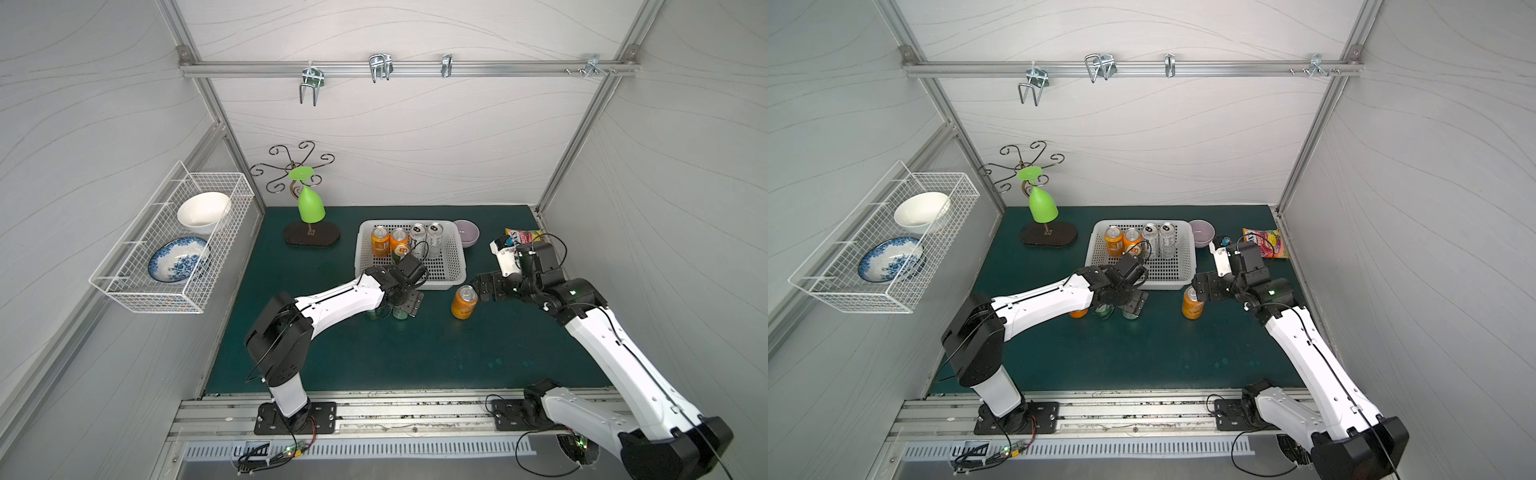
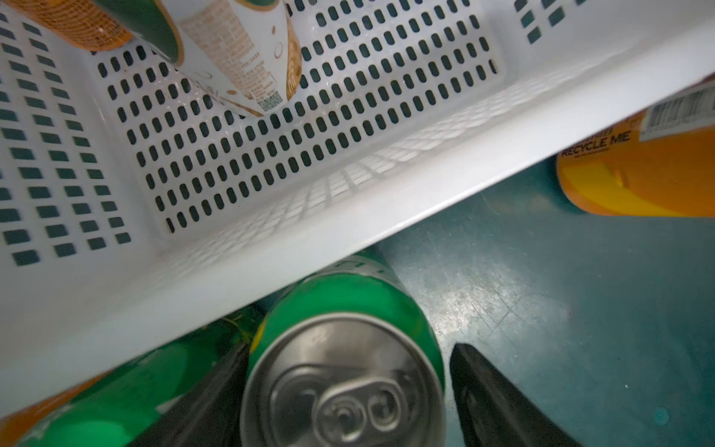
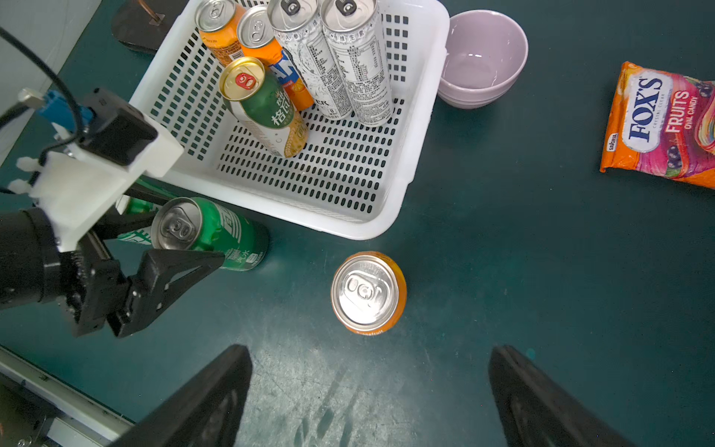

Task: Take out the drinks from the basket
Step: Place the drink at the center of the board.

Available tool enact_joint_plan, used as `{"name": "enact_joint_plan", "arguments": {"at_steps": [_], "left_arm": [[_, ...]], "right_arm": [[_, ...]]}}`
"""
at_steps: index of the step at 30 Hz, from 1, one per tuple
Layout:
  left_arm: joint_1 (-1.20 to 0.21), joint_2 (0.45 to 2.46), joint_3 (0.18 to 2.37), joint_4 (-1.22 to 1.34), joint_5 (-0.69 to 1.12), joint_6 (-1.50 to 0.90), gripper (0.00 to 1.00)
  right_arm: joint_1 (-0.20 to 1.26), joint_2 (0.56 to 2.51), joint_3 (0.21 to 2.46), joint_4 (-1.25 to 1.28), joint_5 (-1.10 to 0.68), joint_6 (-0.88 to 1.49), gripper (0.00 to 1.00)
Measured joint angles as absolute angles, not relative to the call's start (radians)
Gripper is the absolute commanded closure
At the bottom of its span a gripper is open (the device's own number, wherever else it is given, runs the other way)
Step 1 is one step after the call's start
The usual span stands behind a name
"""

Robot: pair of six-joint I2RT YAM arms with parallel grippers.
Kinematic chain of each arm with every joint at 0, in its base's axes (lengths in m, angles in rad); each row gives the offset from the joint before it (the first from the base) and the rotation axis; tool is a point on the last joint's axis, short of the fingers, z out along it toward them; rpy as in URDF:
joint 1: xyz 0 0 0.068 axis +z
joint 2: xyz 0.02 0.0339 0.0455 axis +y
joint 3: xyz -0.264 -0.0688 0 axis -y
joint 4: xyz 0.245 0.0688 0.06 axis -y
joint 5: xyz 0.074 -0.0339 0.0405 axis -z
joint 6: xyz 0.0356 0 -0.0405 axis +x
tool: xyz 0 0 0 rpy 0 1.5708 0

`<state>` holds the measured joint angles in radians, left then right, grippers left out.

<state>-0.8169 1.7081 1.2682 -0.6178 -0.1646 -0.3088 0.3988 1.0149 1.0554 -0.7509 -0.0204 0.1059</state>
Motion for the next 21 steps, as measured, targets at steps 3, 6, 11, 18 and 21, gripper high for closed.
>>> {"name": "enact_joint_plan", "arguments": {"at_steps": [3,6,11,18,21], "left_arm": [[-0.817,1.691,1.281,-0.635,-0.164,-0.308,0.14],[-0.817,1.663,1.295,-0.657,-0.164,-0.307,0.13],[-0.817,1.597,1.328,-0.704,-0.165,-0.295,0.08],[-0.796,1.469,1.341,-0.76,-0.181,-0.267,0.02],[-0.748,1.415,1.34,-0.771,-0.182,-0.26,0.02]], "right_arm": [[0.399,1.015,1.055,-0.751,-0.02,0.105,0.01],[0.399,1.015,1.055,-0.751,-0.023,0.105,0.01],[0.399,1.023,1.065,-0.754,-0.037,0.105,0.01],[0.399,1.143,1.197,-0.79,-0.058,0.101,0.01],[0.403,1.196,1.251,-0.799,-0.06,0.095,0.01]]}}
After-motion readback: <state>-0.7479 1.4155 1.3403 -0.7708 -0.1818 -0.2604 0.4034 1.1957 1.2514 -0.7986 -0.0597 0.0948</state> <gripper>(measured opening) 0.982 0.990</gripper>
